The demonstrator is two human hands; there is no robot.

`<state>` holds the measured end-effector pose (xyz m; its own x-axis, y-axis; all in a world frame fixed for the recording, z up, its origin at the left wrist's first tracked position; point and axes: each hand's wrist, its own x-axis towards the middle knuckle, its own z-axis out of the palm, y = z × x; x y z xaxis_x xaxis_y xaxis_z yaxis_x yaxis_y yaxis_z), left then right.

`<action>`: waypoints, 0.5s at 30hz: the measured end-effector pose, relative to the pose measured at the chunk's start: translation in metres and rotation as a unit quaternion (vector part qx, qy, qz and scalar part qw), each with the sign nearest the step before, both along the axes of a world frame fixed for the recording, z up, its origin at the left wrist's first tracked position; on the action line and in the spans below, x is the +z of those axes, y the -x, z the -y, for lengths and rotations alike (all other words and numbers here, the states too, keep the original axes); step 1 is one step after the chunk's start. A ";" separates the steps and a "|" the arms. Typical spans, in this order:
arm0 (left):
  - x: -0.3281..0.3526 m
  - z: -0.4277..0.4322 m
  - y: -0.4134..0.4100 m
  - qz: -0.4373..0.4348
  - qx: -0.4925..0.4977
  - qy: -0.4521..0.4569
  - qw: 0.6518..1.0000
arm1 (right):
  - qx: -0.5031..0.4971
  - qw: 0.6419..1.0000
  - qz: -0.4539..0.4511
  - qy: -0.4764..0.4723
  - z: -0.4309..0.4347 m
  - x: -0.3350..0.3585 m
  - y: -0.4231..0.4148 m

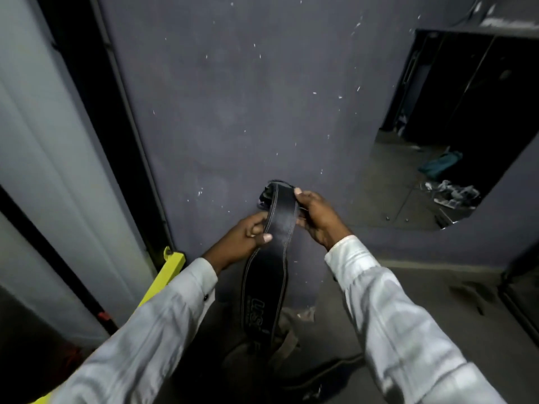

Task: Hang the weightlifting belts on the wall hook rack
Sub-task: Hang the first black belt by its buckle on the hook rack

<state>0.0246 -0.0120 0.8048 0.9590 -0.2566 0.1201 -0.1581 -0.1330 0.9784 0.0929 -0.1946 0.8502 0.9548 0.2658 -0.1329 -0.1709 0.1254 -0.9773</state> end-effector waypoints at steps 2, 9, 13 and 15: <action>0.014 -0.001 0.000 0.003 0.014 0.001 1.000 | -0.016 0.999 0.038 -0.018 0.000 0.021 -0.006; 0.091 -0.009 -0.015 0.034 0.111 0.051 0.992 | 0.012 0.983 0.175 0.051 -0.009 0.076 0.006; 0.112 -0.008 -0.013 0.075 0.116 0.077 0.987 | 0.031 0.983 0.170 0.066 -0.014 0.093 0.010; 0.113 -0.006 -0.011 0.093 0.116 0.067 0.987 | 0.035 0.974 0.207 0.084 -0.014 0.104 0.007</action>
<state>0.0357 -0.0061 0.9176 0.9481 -0.0037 0.3180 -0.3177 -0.0588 0.9464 0.0862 -0.1802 0.9543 0.9158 0.3405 0.2130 0.2406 -0.0404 -0.9698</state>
